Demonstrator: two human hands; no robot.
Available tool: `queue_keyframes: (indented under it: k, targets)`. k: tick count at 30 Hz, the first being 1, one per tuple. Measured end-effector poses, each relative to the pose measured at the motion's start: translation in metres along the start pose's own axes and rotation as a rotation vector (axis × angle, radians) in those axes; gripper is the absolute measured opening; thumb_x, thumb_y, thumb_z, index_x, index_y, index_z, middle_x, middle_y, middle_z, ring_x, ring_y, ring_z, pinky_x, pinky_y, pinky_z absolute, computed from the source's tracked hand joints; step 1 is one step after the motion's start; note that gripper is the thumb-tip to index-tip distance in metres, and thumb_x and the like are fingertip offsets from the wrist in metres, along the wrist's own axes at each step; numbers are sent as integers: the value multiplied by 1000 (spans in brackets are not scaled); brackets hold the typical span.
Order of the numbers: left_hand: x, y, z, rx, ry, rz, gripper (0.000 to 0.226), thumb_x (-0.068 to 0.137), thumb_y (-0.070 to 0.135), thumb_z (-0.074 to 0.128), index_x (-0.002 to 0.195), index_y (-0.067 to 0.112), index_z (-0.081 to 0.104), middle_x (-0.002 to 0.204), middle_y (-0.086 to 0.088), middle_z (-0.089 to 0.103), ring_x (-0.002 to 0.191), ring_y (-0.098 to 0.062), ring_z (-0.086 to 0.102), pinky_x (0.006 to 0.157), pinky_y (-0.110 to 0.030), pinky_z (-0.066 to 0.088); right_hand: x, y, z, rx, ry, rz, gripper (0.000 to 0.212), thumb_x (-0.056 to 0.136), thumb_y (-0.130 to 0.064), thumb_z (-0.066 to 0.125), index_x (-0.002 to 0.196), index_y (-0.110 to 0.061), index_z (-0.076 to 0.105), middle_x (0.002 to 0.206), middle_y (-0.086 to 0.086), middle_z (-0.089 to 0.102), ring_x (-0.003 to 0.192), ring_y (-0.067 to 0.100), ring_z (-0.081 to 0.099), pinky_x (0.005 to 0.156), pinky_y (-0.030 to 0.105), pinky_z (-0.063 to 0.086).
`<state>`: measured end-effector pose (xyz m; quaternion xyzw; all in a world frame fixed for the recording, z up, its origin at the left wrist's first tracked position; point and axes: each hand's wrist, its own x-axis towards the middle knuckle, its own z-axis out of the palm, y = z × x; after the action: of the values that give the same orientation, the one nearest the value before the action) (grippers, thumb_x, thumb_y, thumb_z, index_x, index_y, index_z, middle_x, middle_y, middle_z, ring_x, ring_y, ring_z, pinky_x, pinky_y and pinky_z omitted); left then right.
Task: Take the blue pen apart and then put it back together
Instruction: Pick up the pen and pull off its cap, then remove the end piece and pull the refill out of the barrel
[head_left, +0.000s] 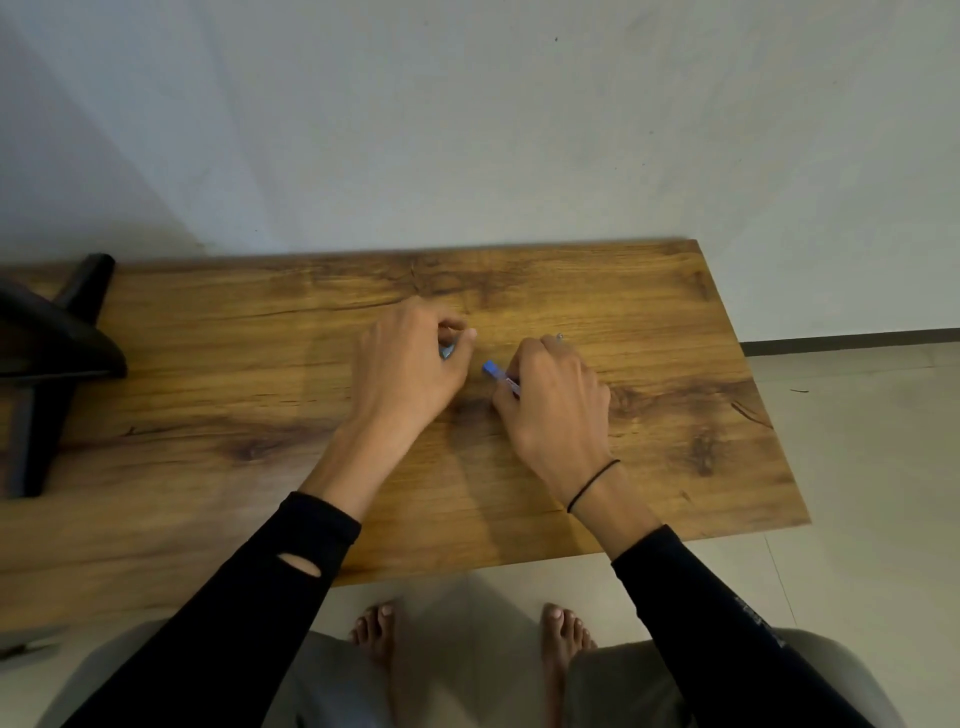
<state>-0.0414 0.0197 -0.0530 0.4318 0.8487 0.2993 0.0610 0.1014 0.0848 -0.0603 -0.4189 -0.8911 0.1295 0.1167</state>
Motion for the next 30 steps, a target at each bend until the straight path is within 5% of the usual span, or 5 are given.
queue_keyframes:
  k: [6,9,14,23,30]
  targets:
    - [5,-2,3,-309,-138,-127,14,95,35,82,92,23,89,76,21,75,74,3,72,68,-22,55,7,3,-8,129,54,10,14,90,-31,69,88,-23,57,82,-5,65,67,21,57,50,29,27]
    - [7,-4,4,-561,-204,-293,11,96,28,84,86,25,87,78,0,84,78,-21,83,70,-36,68,8,2,-11,189,58,-39,13,91,-31,67,90,-22,58,82,-4,68,67,23,62,55,32,34]
    - [8,-4,6,-749,-255,-352,30,96,19,84,69,30,85,68,2,81,61,-5,77,61,-21,63,6,2,-12,172,81,-109,15,97,-34,66,101,-20,60,91,-1,72,73,24,66,58,33,38]
    - [15,-10,-3,-584,-99,-340,26,99,22,81,75,28,77,65,9,81,61,-8,79,75,-39,72,5,8,-13,103,90,-40,17,104,-33,61,101,-17,65,89,2,76,77,35,70,61,36,38]
    - [-1,4,4,-162,-268,-125,16,96,25,82,81,20,87,75,-1,83,75,-19,81,79,-42,67,7,6,-19,244,143,21,18,102,-37,63,103,-20,70,92,-3,79,81,28,74,68,44,58]
